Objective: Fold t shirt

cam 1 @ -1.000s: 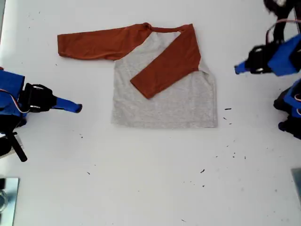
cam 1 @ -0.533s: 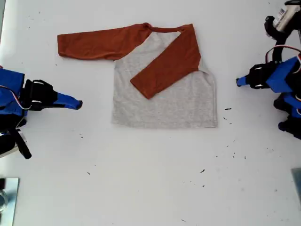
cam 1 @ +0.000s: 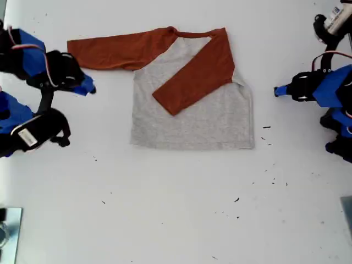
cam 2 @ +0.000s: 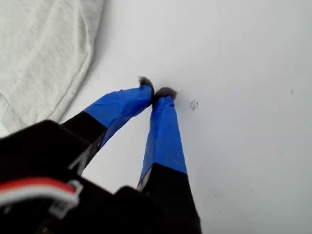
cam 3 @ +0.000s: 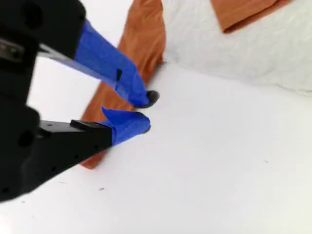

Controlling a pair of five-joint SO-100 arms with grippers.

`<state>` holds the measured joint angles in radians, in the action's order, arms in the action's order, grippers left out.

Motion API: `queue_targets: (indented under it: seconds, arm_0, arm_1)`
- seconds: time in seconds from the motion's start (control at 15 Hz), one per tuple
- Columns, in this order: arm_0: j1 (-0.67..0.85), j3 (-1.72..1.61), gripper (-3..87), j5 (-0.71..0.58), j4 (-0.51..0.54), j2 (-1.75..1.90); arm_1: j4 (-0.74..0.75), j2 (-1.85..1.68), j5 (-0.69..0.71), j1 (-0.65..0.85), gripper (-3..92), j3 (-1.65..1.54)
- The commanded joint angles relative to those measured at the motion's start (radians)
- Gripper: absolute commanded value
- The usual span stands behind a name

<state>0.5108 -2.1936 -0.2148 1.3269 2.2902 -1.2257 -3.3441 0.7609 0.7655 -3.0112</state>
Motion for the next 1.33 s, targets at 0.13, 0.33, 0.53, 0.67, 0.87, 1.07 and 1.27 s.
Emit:
queue_targets:
  seconds: [0.13,0.33,0.53,0.67,0.87,1.07,1.27]
  arm_0:
    - [0.255,0.179,25.6,-0.235,0.067,-0.091]
    - [0.443,0.184,27.6,-0.328,0.069,-0.147]
    - [0.575,0.175,30.4,-0.357,-0.017,-0.281]
    - [0.634,0.118,31.2,-0.377,-0.140,-0.391]
    - [0.781,0.014,30.8,-0.454,-0.278,-0.428]
    - [0.890,-0.051,29.3,-0.531,-0.334,-0.403]
    - [0.825,-0.094,24.6,-0.523,-0.417,-0.488]
  arm_1:
    - [-0.031,-0.048,0.012,-0.029,3.3,-0.020]
    - [-0.034,-0.055,0.015,-0.032,3.3,-0.020]
    - [-0.044,-0.078,0.020,-0.041,3.3,-0.025]
    - [-0.046,-0.084,0.023,-0.044,3.3,-0.025]
    - [-0.049,-0.092,0.031,-0.052,3.3,-0.025]
    - [-0.051,-0.100,0.035,-0.052,3.3,-0.026]
    - [-0.054,-0.106,0.035,-0.052,3.3,-0.028]
